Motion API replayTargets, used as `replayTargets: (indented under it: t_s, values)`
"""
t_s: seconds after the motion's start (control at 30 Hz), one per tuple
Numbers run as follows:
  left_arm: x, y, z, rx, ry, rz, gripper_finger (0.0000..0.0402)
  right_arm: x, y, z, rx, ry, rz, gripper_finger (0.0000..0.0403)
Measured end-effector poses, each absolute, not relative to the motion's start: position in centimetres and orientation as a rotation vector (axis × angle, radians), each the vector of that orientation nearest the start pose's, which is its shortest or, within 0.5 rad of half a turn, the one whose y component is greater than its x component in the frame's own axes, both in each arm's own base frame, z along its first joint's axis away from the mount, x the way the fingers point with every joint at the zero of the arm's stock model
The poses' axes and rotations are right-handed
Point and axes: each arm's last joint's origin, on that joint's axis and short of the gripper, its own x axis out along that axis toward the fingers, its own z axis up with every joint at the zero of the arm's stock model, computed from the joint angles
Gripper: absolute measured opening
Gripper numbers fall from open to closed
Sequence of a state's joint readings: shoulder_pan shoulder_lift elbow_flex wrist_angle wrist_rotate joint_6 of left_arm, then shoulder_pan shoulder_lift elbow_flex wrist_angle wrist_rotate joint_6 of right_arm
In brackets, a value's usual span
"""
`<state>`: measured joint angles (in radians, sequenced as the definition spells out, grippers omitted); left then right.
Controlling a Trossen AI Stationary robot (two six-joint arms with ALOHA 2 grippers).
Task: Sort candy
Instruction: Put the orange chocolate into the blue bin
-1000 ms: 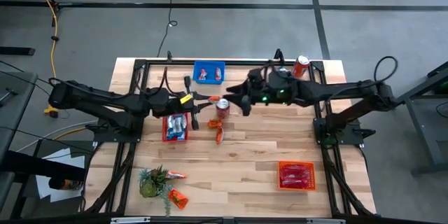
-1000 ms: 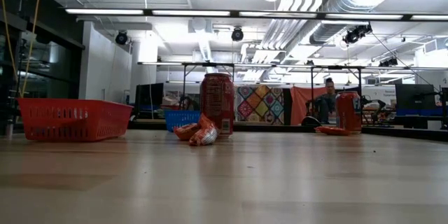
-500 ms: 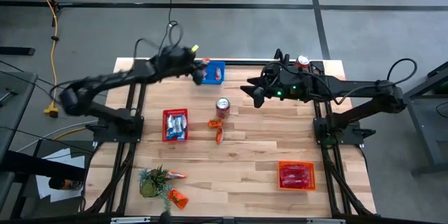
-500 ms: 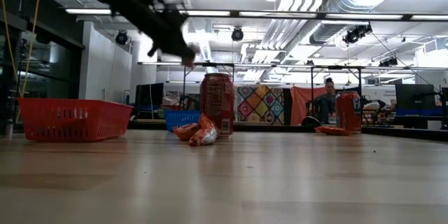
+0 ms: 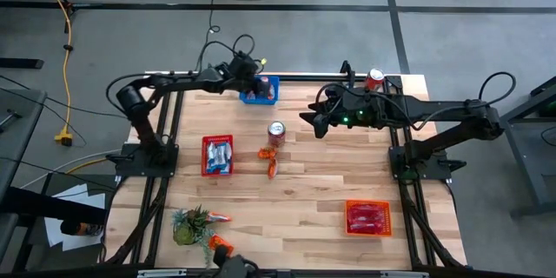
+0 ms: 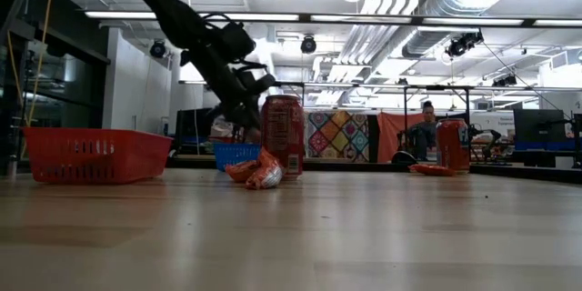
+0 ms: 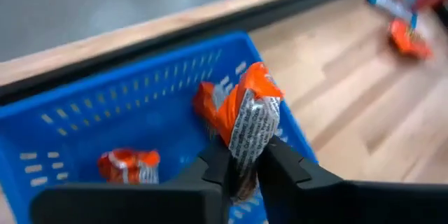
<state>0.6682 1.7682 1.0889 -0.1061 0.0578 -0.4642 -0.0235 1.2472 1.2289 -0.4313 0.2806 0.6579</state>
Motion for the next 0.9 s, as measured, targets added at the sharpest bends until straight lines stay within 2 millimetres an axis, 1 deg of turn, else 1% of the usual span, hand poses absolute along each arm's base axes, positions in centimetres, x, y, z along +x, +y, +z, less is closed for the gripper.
replayTargets:
  t_s: [0.17, 0.4, 0.53, 0.63, 0.77, 0.83, 0.9]
  values:
    - [29.2, 23.1, 18.6, -0.711, 0.563, 0.788, 0.0091, 26.8, -0.9, 36.7, 0.578, 0.346, -0.415, 0.0250]
    - [28.8, 23.0, 19.5, -0.751, 0.524, 0.822, 0.0170, 26.6, 0.6, 36.3, 0.547, 0.419, -0.357, 0.0250]
    - [28.7, 22.7, 20.2, -0.773, 0.518, 0.770, 0.0209, 26.5, 1.2, 36.2, 0.523, 0.433, -0.333, 0.0250]
    - [28.6, 22.5, 20.8, -0.787, 0.511, 0.724, 0.0229, 26.5, 1.2, 36.2, 0.520, 0.434, -0.330, 0.0250]
    - [28.4, 21.7, 22.2, -0.835, 0.492, 0.602, 0.0240, 26.5, 1.2, 36.2, 0.520, 0.434, -0.332, 0.0250]
    - [28.4, 20.8, 23.6, -0.812, 0.469, 0.507, 0.0241, 26.5, 1.2, 36.2, 0.506, 0.436, -0.329, 0.0250]
    - [28.4, 19.3, 25.5, -0.770, 0.445, 0.412, 0.0241, 26.5, 1.2, 36.2, 0.502, 0.437, -0.328, 0.0250]
